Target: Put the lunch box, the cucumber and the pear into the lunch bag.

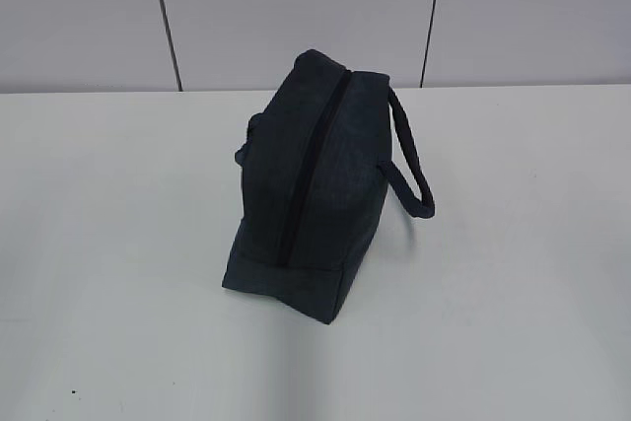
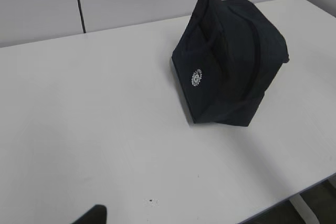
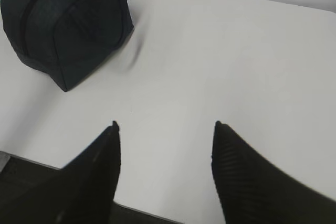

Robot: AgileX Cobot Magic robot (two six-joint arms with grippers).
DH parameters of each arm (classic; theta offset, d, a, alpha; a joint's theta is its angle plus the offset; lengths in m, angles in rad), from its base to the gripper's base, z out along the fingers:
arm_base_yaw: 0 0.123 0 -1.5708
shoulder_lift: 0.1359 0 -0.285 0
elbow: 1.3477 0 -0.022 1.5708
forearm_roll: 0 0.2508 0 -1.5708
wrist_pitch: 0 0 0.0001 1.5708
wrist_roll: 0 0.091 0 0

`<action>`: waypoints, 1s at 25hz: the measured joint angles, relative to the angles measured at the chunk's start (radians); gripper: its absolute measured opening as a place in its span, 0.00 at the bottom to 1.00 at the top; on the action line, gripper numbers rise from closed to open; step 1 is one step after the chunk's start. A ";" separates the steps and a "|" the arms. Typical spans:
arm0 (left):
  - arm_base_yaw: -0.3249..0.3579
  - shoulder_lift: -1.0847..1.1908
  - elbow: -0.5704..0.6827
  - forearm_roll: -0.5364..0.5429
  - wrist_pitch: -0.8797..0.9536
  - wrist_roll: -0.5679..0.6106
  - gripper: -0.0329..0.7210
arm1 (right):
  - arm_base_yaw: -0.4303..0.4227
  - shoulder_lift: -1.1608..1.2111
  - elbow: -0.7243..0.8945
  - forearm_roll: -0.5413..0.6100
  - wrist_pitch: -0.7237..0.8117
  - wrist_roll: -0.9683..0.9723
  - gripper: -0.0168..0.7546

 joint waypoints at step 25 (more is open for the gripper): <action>0.000 -0.200 0.220 -0.002 -0.141 0.000 0.67 | 0.000 -0.220 0.368 -0.046 -0.113 0.035 0.59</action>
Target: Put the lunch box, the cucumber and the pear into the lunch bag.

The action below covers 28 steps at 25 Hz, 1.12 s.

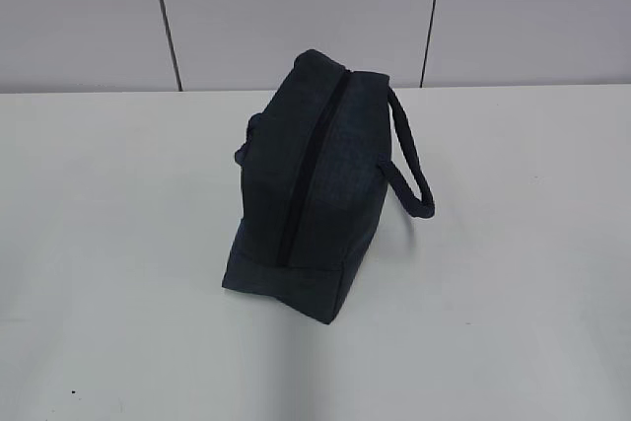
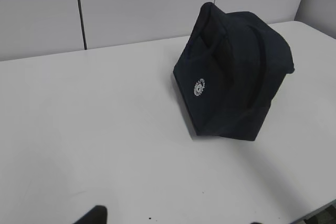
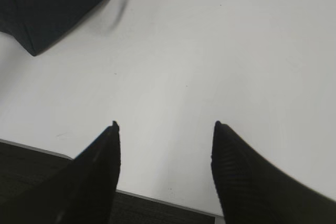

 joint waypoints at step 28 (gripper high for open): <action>0.122 0.000 0.000 0.001 -0.001 0.000 0.66 | 0.000 0.000 0.000 0.000 -0.002 0.002 0.59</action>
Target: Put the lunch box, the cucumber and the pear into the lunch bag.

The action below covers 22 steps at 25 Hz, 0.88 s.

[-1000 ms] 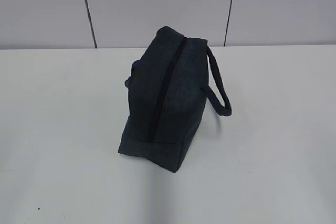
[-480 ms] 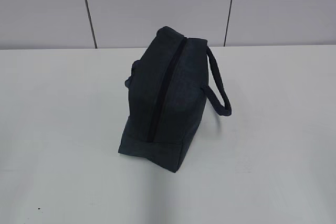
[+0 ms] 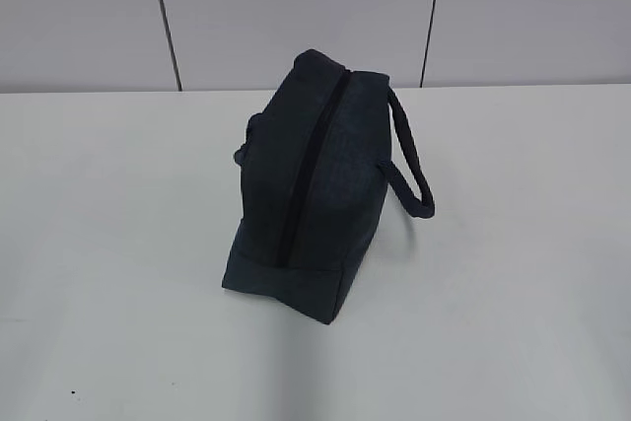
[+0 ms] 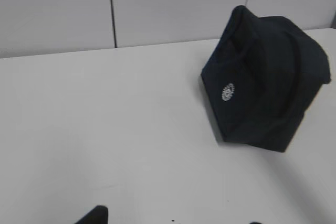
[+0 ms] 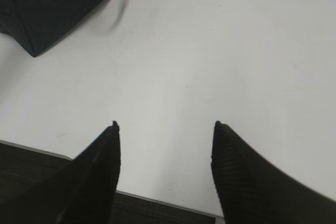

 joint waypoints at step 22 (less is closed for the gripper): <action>0.213 0.000 0.000 0.000 -0.002 0.000 0.61 | -0.080 0.000 0.000 0.000 0.000 0.002 0.59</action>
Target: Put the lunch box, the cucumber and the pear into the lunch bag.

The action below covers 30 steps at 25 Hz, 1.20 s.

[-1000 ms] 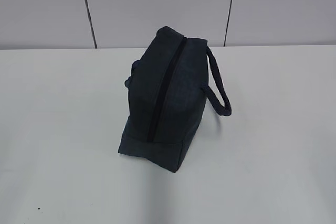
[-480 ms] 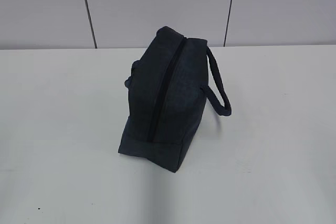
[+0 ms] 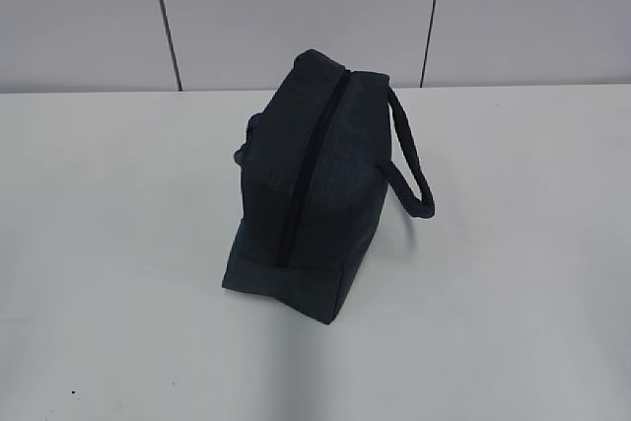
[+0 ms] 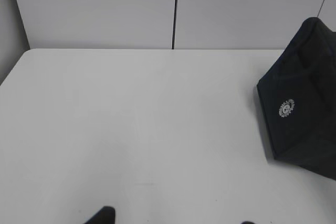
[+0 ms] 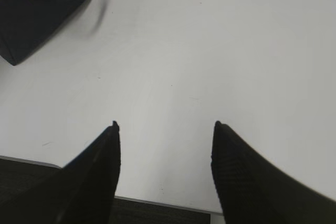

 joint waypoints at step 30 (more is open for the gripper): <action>-0.002 0.000 0.000 0.000 0.000 0.000 0.49 | 0.000 0.000 0.000 0.000 0.000 0.000 0.59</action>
